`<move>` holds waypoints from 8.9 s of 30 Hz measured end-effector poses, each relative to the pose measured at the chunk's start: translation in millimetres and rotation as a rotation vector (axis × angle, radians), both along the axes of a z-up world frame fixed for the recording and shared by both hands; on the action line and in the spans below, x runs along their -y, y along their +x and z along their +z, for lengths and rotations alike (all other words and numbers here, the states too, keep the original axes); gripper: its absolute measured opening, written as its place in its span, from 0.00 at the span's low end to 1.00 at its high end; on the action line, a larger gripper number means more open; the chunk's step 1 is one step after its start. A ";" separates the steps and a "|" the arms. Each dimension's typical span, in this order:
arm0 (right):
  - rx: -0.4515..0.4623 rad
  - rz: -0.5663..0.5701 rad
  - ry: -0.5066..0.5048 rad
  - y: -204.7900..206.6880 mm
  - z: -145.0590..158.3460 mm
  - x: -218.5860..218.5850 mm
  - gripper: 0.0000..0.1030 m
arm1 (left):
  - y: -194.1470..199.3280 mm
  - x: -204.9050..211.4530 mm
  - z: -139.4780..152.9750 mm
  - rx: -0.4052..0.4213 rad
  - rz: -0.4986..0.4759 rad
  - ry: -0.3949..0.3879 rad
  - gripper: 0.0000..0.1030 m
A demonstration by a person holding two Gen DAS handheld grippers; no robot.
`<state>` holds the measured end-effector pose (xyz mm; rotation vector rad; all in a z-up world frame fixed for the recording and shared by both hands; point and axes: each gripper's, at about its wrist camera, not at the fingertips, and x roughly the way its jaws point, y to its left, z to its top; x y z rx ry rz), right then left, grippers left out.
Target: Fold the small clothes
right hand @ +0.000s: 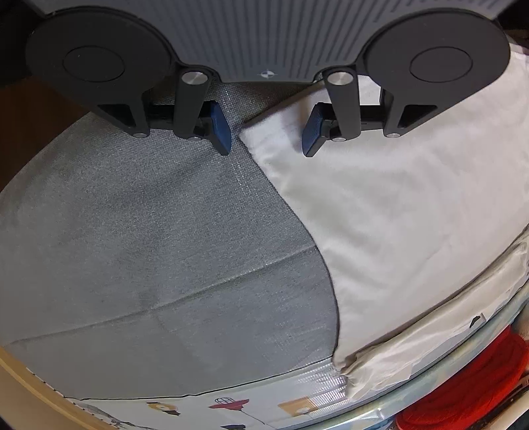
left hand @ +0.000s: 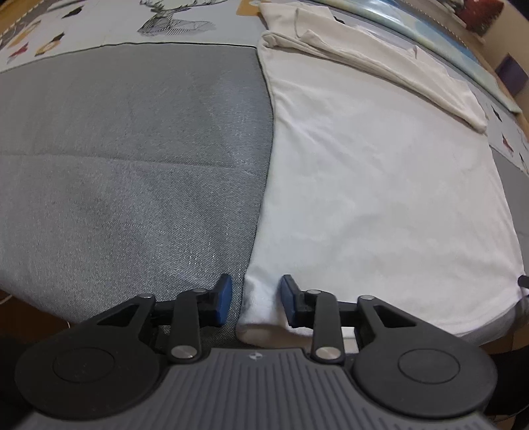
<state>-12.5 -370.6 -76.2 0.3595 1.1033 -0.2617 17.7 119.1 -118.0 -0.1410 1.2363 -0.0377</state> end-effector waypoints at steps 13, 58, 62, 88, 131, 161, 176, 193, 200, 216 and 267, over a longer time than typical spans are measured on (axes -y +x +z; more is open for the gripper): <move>0.006 0.024 -0.010 -7.3 5.7 -3.1 0.11 | -5.3 -1.0 3.5 -0.007 -0.007 -0.006 0.11; 0.490 0.117 0.069 -150.0 222.5 20.2 0.06 | -109.3 -43.8 208.0 0.371 -0.208 -0.283 0.06; 0.451 0.121 0.032 -112.9 214.7 17.2 0.06 | -46.5 -42.0 193.8 0.341 -0.180 -0.302 0.06; 0.193 0.063 0.019 188.9 80.2 68.2 0.17 | 224.6 -41.3 79.4 0.161 -0.084 -0.100 0.34; 0.294 0.208 -0.029 238.4 56.8 34.5 0.07 | 264.7 2.2 47.2 0.253 -0.151 -0.045 0.06; 0.024 0.358 0.038 141.4 38.1 16.5 0.33 | 156.6 -16.2 19.5 0.018 -0.351 -0.197 0.32; 0.012 0.407 -0.022 78.9 37.6 6.8 0.03 | 114.9 -17.5 28.3 0.025 -0.385 -0.091 0.03; 0.091 0.392 -0.079 73.2 58.2 10.3 0.13 | 105.6 19.5 11.8 0.002 -0.540 0.042 0.01; -0.073 0.475 -0.202 77.1 21.5 -5.2 0.14 | 108.6 21.4 5.3 -0.020 -0.544 0.140 0.04; 0.181 0.334 -0.208 90.9 69.3 7.3 0.25 | 105.6 22.5 33.2 0.169 -0.469 0.266 0.06; 0.391 1.385 -0.502 28.1 -11.6 -414.1 0.13 | 169.8 -78.4 79.3 0.105 0.064 -0.118 0.62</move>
